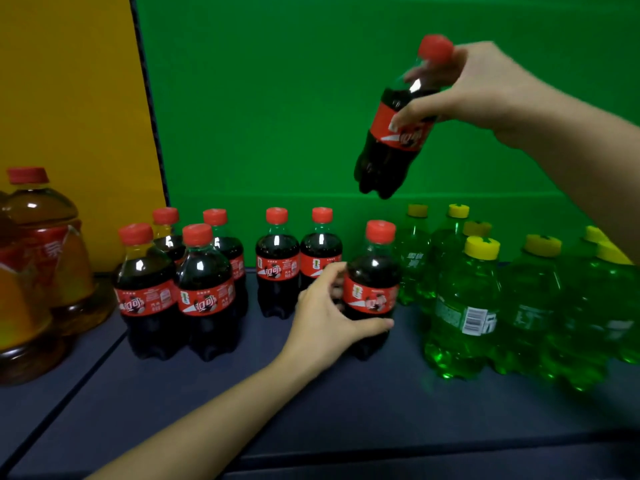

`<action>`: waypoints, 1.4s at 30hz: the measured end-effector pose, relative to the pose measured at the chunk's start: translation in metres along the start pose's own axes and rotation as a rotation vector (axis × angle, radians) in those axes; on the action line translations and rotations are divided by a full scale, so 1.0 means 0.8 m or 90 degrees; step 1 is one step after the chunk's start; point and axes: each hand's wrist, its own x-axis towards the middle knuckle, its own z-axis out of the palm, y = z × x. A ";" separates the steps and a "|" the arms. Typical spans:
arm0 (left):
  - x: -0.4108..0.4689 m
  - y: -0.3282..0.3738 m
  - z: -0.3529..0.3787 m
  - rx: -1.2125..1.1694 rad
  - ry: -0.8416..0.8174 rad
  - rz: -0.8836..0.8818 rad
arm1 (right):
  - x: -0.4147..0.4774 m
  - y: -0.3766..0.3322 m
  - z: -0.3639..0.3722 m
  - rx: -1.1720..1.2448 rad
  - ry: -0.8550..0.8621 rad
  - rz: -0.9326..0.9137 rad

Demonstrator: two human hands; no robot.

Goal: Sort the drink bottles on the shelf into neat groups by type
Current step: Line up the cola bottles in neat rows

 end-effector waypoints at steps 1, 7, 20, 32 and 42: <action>-0.007 0.001 -0.013 -0.006 0.024 0.002 | -0.009 -0.005 -0.002 0.012 0.017 -0.008; -0.053 0.006 -0.082 0.054 0.118 -0.011 | -0.061 -0.030 0.016 0.053 -0.040 -0.008; -0.071 -0.003 -0.102 0.129 0.127 -0.051 | -0.121 0.003 0.120 -0.001 -0.259 0.073; -0.098 -0.007 -0.097 0.334 0.146 -0.048 | -0.201 0.063 0.179 0.186 -0.152 0.150; -0.083 0.003 -0.087 0.426 0.182 -0.078 | -0.219 0.079 0.214 0.186 -0.058 0.118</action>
